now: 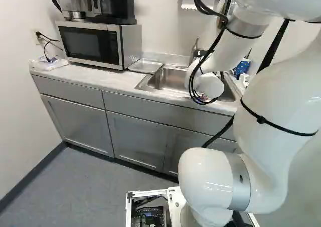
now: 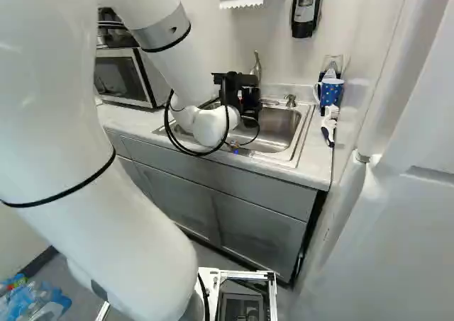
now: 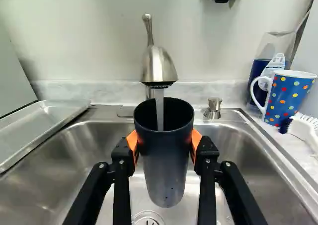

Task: Rinse the cup and place it in the tray

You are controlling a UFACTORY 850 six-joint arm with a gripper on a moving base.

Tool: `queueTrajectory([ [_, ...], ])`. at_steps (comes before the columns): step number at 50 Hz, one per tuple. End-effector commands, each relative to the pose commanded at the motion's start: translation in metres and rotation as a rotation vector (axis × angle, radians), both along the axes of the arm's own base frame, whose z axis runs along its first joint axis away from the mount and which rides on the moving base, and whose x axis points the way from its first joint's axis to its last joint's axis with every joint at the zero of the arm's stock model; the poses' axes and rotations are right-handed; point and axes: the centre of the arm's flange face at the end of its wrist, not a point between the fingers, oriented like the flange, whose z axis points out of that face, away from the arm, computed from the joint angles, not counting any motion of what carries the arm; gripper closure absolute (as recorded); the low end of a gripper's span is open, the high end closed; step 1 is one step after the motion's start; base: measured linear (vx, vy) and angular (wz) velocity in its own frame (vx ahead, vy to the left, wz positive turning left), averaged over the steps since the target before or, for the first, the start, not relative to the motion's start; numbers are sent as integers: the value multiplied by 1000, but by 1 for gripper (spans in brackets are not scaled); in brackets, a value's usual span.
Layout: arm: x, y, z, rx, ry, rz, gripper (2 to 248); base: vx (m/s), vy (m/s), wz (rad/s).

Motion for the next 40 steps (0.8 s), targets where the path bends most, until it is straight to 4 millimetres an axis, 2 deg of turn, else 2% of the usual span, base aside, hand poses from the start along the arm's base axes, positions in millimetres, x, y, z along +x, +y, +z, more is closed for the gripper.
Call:
queueTrajectory([
  [40,0,0,0,0,0,0,128,0,0,0],
])
